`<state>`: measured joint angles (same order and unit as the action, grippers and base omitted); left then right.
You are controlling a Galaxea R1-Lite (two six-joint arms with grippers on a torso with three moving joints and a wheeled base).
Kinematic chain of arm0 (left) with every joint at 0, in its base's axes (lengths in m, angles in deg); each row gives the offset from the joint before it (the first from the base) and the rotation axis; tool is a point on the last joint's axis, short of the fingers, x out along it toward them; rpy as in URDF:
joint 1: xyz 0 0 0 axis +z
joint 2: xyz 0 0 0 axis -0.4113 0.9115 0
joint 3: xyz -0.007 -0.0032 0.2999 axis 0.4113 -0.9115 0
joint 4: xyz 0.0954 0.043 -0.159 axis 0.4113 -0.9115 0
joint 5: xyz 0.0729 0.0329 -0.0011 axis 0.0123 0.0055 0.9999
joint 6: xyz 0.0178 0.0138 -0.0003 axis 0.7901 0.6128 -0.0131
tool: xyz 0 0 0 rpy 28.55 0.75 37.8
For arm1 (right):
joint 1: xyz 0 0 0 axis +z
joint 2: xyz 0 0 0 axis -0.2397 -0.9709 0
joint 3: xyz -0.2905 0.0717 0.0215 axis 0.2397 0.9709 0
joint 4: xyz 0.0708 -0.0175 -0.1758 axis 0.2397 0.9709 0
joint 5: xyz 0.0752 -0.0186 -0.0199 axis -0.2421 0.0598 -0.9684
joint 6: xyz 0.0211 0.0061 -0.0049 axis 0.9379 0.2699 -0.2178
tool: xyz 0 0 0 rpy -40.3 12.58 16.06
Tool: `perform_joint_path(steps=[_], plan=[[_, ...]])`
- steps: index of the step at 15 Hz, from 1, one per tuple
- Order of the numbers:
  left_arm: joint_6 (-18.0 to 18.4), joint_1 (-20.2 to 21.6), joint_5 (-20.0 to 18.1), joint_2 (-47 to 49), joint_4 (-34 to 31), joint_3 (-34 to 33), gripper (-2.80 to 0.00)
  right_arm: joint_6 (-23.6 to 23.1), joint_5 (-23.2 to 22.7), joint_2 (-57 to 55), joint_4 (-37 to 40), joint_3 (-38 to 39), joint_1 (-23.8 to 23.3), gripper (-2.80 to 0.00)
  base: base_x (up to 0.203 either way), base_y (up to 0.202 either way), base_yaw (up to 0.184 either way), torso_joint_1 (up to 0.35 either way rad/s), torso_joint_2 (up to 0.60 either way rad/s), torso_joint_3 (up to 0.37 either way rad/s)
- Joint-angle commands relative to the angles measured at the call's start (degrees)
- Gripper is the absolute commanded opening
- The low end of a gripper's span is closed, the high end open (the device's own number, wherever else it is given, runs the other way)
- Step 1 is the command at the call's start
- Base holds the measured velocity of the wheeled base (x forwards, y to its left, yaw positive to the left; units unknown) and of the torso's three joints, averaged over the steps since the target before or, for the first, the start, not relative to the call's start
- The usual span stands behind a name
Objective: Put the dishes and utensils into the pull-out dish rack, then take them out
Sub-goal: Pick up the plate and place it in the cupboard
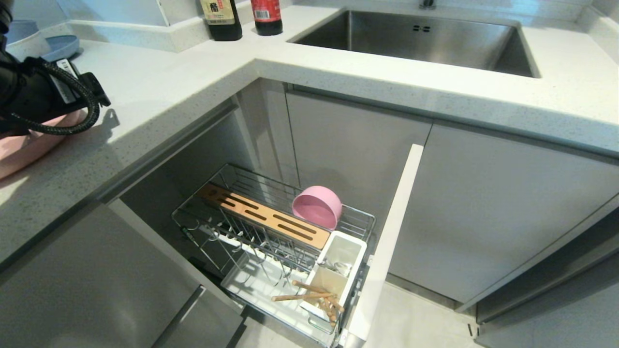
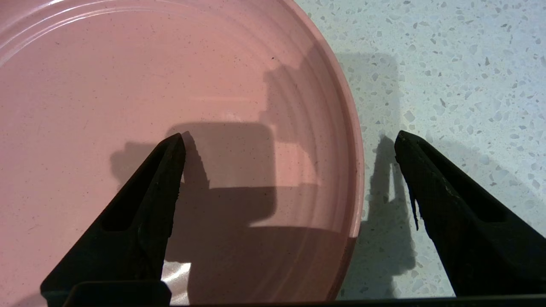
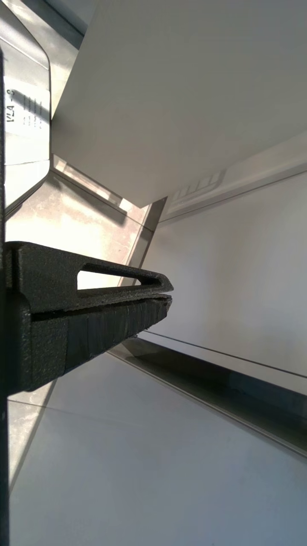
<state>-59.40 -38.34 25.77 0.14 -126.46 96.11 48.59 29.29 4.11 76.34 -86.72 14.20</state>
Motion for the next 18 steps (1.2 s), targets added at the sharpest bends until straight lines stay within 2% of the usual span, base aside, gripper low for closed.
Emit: perform_joint_path(steps=[1, 2, 3, 18], plan=[[-0.18, 0.01, 0.10, 0.36, -0.42, -0.04, 0.00, 0.00, -0.02, 0.00, -0.04, 0.09, 0.02, -2.80, 0.000, 0.000, 0.000, 0.000, 0.00, 0.000], [-0.18, 0.00, 0.10, 0.36, -0.49, -0.19, -1.85, 0.00, -0.05, 0.00, -0.03, 0.09, 0.03, -2.80, 0.000, 0.000, 0.000, 0.000, 0.00, 0.000], [-0.20, -0.01, 0.10, 0.32, -0.42, -0.31, -2.80, 0.00, 0.00, 0.00, 0.00, 0.09, 0.02, -2.80, 0.000, 0.000, 0.000, 0.000, 0.00, 0.000], [-0.26, -0.01, 0.19, -0.78, -0.42, -0.22, -2.80, 0.00, 0.02, 0.00, -0.04, 0.09, 0.02, -2.80, 0.000, 0.000, 0.000, 0.000, 0.00, 0.000]])
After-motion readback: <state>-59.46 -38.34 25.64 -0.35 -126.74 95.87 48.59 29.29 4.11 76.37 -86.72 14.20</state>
